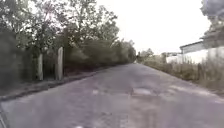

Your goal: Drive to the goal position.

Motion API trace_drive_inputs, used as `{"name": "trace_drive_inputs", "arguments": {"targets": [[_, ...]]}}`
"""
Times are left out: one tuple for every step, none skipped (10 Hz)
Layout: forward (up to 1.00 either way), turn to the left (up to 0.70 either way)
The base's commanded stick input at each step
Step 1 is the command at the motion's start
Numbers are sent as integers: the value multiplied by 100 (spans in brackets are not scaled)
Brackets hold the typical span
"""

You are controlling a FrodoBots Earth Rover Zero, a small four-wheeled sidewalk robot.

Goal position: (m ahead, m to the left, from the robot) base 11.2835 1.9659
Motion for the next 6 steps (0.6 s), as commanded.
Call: {"name": "trace_drive_inputs", "arguments": {"targets": [[100, -40], [100, -20], [100, 0], [100, 0], [100, 0], [100, 0]]}}
